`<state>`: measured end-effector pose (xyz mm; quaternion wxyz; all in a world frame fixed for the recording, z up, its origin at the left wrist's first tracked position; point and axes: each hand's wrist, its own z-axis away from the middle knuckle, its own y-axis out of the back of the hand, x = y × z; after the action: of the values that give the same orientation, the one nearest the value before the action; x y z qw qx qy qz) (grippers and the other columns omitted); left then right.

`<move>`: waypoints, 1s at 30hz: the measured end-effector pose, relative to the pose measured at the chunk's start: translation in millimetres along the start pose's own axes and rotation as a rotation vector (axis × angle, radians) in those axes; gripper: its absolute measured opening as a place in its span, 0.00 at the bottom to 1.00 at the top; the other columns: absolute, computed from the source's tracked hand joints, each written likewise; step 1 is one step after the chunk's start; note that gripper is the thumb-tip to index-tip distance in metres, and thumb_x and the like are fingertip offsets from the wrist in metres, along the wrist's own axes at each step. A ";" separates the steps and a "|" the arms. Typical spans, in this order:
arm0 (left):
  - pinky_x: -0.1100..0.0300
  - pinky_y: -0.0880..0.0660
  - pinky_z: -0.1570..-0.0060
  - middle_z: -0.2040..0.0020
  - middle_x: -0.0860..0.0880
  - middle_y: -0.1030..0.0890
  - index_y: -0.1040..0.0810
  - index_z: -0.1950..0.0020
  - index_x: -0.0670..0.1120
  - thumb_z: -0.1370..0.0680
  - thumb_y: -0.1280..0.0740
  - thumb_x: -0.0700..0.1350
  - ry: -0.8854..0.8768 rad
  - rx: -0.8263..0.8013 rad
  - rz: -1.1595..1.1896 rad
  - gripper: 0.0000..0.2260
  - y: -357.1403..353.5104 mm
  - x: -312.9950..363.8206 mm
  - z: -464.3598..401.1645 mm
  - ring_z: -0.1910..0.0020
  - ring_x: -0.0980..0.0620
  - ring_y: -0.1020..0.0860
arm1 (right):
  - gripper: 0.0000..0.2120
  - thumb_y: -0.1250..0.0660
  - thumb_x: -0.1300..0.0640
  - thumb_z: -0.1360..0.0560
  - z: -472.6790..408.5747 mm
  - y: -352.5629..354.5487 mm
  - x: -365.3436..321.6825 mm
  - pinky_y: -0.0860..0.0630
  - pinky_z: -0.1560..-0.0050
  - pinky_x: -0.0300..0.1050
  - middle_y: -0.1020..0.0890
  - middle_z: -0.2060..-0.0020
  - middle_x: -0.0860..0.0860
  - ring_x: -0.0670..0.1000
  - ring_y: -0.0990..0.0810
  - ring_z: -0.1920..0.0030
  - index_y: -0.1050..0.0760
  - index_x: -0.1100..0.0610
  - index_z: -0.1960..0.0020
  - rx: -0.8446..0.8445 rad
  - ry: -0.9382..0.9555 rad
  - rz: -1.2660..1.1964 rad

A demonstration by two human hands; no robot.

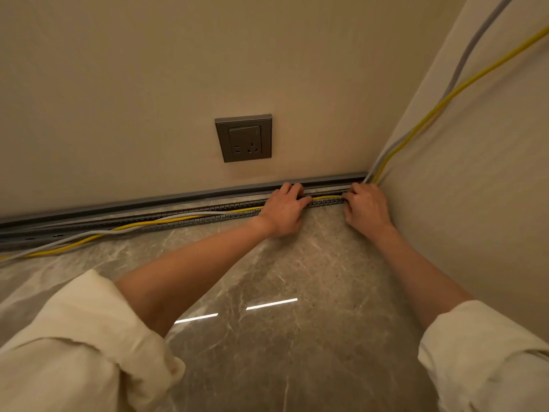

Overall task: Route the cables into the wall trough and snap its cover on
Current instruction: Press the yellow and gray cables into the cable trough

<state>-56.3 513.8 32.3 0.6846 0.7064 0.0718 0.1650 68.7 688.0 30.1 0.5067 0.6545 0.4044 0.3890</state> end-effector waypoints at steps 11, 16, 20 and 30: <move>0.46 0.31 0.38 0.33 0.40 0.34 0.36 0.29 0.44 0.27 0.36 0.48 0.034 -0.011 -0.027 0.28 -6.3 4.8 1.9 0.35 0.40 0.36 | 0.15 0.34 0.64 0.31 3.0 -8.2 -25.3 0.30 0.45 0.52 0.22 0.50 0.60 0.62 0.25 0.48 0.23 0.63 0.45 0.008 -0.292 -0.147; 0.48 0.36 0.31 0.29 0.41 0.34 0.40 0.27 0.41 0.26 0.37 0.45 0.043 -0.013 0.032 0.29 -3.7 2.6 14.3 0.30 0.42 0.37 | 0.27 0.36 0.64 0.28 19.8 -19.1 -50.2 0.35 0.34 0.52 0.31 0.33 0.59 0.59 0.32 0.35 0.38 0.63 0.30 -0.019 -0.398 -0.205; 0.51 0.38 0.29 0.27 0.41 0.35 0.41 0.26 0.40 0.26 0.38 0.40 -0.005 0.000 0.112 0.28 5.8 -7.0 34.5 0.29 0.42 0.36 | 0.32 0.37 0.65 0.28 23.4 -15.2 -60.0 0.39 0.30 0.53 0.37 0.27 0.60 0.59 0.37 0.29 0.45 0.63 0.27 -0.046 -0.432 -0.259; 0.49 0.34 0.33 0.32 0.40 0.28 0.32 0.31 0.40 0.29 0.37 0.36 0.179 0.187 0.126 0.24 20.7 -66.7 138.6 0.33 0.41 0.30 | 0.33 0.36 0.65 0.28 21.7 7.5 -145.5 0.42 0.28 0.53 0.40 0.27 0.62 0.61 0.41 0.27 0.46 0.64 0.27 -0.075 -0.272 -0.312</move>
<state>-75.4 360.1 42.7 0.5950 0.7526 0.1033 0.2625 35.8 544.9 19.0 0.6347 0.6114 0.4137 0.2285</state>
